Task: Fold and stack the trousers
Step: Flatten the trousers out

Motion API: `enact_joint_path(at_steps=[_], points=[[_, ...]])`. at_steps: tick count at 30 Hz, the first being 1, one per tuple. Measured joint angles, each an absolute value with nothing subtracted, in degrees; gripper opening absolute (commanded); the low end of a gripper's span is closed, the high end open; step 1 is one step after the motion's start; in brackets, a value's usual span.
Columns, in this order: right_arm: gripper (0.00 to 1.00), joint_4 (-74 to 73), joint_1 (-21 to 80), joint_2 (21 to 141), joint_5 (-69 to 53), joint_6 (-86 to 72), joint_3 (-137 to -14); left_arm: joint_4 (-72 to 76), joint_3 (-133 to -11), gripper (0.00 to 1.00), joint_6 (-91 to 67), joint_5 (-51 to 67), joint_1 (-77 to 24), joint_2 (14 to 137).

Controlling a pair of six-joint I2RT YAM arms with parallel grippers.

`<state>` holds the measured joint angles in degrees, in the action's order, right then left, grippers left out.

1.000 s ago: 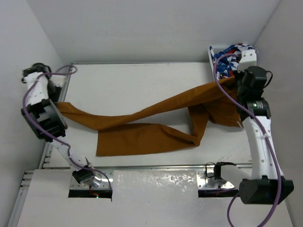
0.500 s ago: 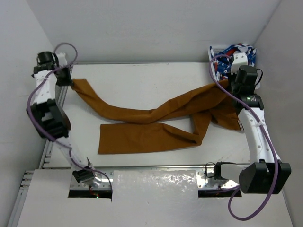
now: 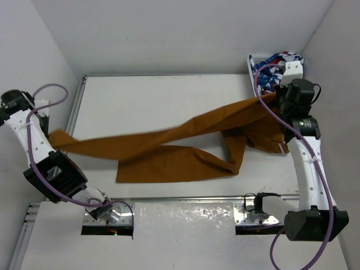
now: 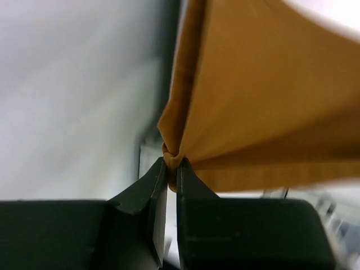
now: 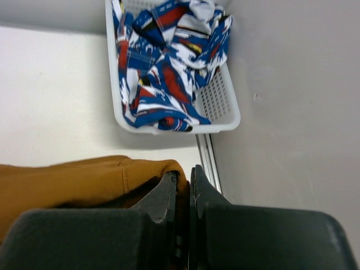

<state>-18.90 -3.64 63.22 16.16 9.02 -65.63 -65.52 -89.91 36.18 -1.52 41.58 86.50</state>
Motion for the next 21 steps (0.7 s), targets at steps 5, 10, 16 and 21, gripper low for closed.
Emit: enact_joint_path(at_steps=[5,10,16,21], points=[[0.0,-19.51,-3.64,61.76,15.33,9.1,-67.57,-74.81,-81.52,0.0,43.86,-10.66,41.41,82.85],[0.0,-19.29,-3.64,61.56,14.2,9.1,-67.51,-74.19,-81.38,0.32,43.24,-14.94,37.06,92.03],[0.0,-17.61,-3.6,67.4,9.61,7.03,-66.54,-73.38,-119.22,0.52,31.27,-7.01,25.63,137.38],[0.0,-18.31,-2.98,74.52,8.25,5.85,-66.59,-56.84,-119.79,0.77,21.06,3.84,21.3,133.84]])
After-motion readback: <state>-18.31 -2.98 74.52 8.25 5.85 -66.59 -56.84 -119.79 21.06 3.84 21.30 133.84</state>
